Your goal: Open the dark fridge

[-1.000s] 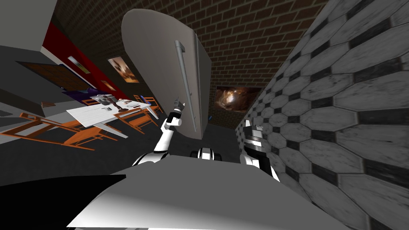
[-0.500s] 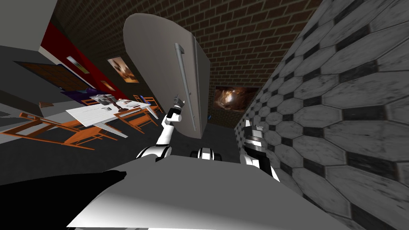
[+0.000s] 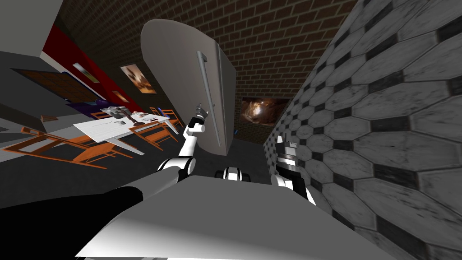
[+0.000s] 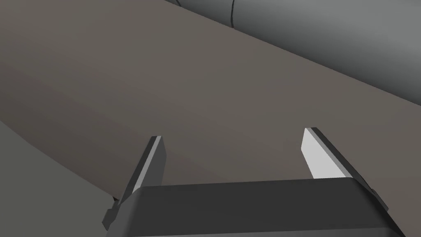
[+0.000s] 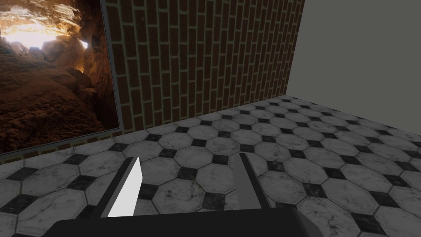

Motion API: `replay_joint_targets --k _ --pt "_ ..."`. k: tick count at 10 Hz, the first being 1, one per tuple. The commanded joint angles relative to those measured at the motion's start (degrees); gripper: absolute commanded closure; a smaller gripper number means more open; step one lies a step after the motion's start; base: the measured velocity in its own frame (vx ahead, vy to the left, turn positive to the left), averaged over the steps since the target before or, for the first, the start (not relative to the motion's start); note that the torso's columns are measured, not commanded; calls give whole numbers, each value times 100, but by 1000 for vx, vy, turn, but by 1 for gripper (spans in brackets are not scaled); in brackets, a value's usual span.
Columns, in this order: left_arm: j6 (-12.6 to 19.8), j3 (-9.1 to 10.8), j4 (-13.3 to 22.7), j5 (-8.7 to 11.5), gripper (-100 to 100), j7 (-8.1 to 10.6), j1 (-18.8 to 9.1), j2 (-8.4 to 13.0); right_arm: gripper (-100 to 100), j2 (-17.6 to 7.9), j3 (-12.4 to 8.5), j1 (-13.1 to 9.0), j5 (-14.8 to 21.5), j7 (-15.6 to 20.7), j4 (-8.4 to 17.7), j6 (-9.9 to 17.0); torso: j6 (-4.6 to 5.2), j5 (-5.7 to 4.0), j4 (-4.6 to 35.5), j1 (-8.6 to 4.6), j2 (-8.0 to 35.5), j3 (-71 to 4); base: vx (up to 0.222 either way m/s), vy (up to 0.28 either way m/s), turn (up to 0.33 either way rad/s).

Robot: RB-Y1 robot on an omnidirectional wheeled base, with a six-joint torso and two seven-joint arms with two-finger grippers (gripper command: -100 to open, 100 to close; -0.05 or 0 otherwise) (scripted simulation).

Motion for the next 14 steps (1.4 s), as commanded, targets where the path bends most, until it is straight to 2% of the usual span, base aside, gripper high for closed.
replay_joint_targets --k 1,2,5,6,7,8,9,10,11,12,13,14 --pt "157 117 409 -5 -100 122 -422 49 0 0 0 0 0 0 0 0 0 1 0 1 1 -1 -43 -32 -7" --pt "293 220 627 -17 -100 219 -611 87 0 0 0 0 0 0 0 0 1 0 -1 1 -3 -3 -48 -29 -16" --pt "421 323 1012 -36 -100 310 -1010 116 0 0 0 0 0 0 0 0 2 0 1 1 3 0 -51 -27 -8" --pt "544 426 1262 -63 -100 393 -1238 136 0 0 0 0 0 0 0 0 2 -1 -1 -2 -3 -2 -50 -37 -11" --pt "544 426 1309 -63 -100 393 -1283 136 0 0 0 0 0 0 0 0 3 -2 1 -3 -2 -3 -43 -27 -8" --pt "660 530 1541 -97 -100 469 -1511 150 0 0 0 0 0 0 0 0 2 -1 0 0 -3 -3 -55 -25 -10" --pt "660 530 1601 -97 -100 469 -1543 150 0 0 0 0 0 0 0 0 5 -2 3 1 0 -2 -45 -22 -8" --pt "770 633 1822 -138 -100 539 -1778 156 0 0 0 0 0 0 0 0 3 -1 1 1 -3 -2 -46 -29 -13" --pt "770 633 1887 -138 -100 539 -1790 156 0 0 0 0 0 0 0 0 2 -1 0 -2 -1 -2 -36 -21 -6" --pt "874 736 2105 -184 -100 602 -2024 157 0 0 0 0 0 0 0 0 0 1 -1 3 -2 -2 -52 -30 -6" --pt "874 736 2164 -184 -100 602 -2024 157 0 0 0 0 0 0 0 0 1 0 0 -1 4 1 -48 -27 -5" --pt "972 838 2385 -234 -100 661 -2245 154 0 0 0 0 0 0 0 0 0 1 1 2 3 2 -47 -30 -8"
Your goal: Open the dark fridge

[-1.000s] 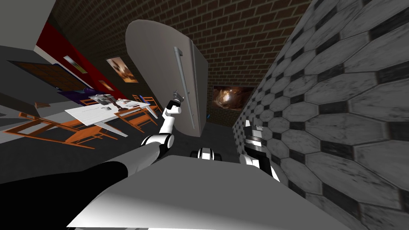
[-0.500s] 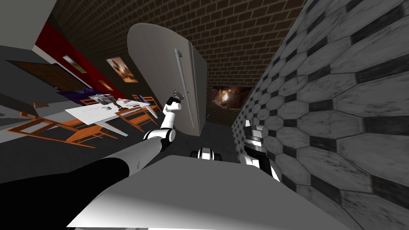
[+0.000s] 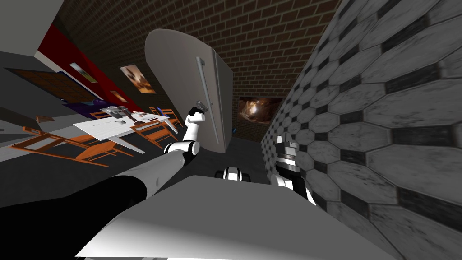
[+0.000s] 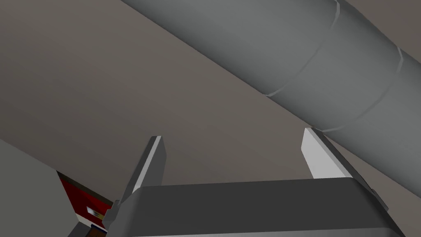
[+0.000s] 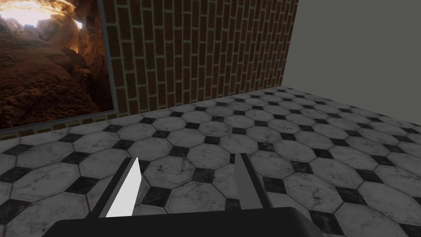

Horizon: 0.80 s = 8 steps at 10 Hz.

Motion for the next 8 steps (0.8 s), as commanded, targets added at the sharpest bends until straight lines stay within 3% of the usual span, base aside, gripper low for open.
replay_joint_targets --k 1,8 --pt "118 116 333 -54 -100 70 -261 2 0 0 0 0 0 0 0 0 1 0 0 -2 0 -1 -33 -21 3" --pt "594 668 1660 -368 -100 338 -1357 1 0 0 0 0 0 0 0 0 53 -26 -2 -77 24 17 -57 -30 6"
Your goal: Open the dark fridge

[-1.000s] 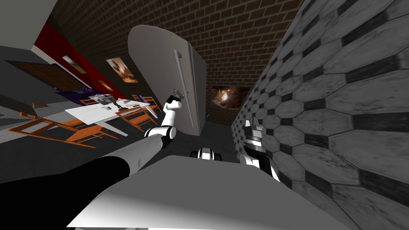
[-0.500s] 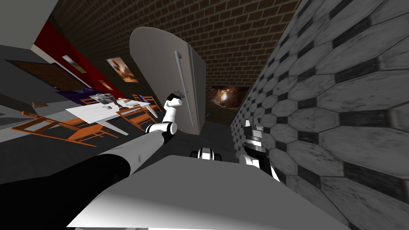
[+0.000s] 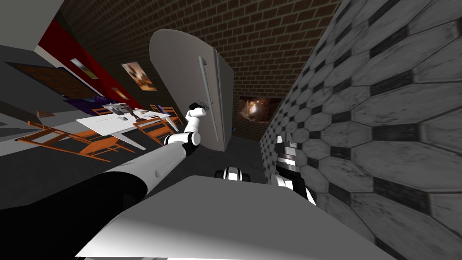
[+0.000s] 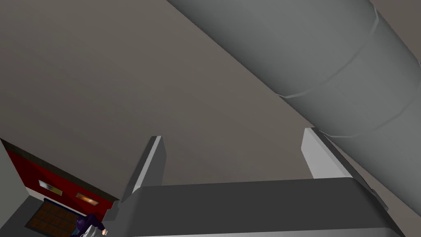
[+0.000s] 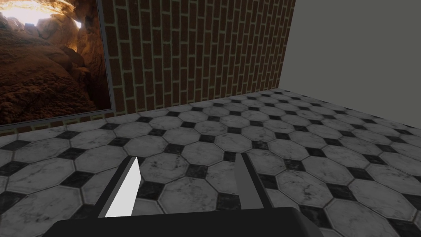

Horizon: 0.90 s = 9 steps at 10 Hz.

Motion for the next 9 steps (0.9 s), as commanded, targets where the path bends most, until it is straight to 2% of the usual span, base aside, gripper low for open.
replay_joint_targets --k 1,2,7,9 --pt "255 199 366 -143 -100 107 -347 -79 0 0 0 0 0 0 0 0 18 -7 -5 -26 6 5 -61 -44 13" --pt "255 199 373 -143 -100 107 -347 -79 0 0 0 0 0 0 0 0 32 -16 -4 -48 10 7 -39 -17 13" --pt "487 469 985 -297 -100 235 -882 16 0 0 0 0 0 0 0 0 63 -34 7 -94 36 25 -37 -16 2" --pt "487 469 978 -297 -100 235 -882 16 0 0 0 0 0 0 0 0 75 -37 3 -112 49 35 -26 -18 16"
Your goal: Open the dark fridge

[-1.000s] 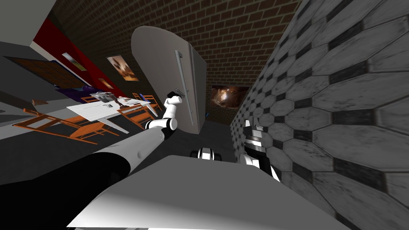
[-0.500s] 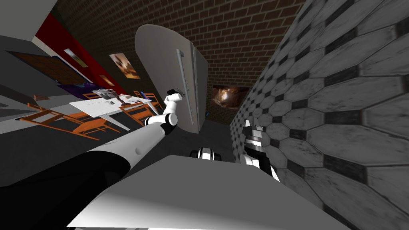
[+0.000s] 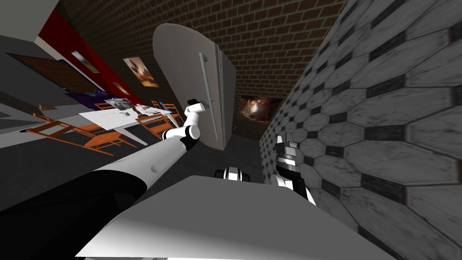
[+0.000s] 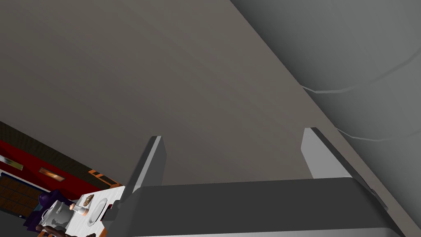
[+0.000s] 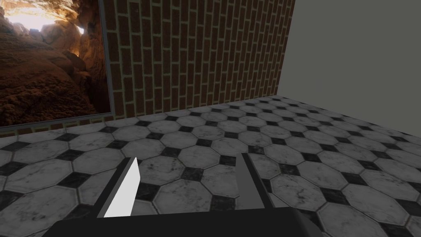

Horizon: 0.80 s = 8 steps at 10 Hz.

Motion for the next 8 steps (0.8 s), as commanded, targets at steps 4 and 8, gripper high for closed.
replay_joint_targets --k 4,8 --pt "14 -41 148 -5 -100 18 -168 -92 0 0 0 0 0 0 0 0 2 -9 13 -8 6 4 8 -1 -5" --pt "175 14 104 -64 -100 49 -255 28 0 0 0 0 0 0 0 0 -1 -5 13 2 8 5 -8 4 4"
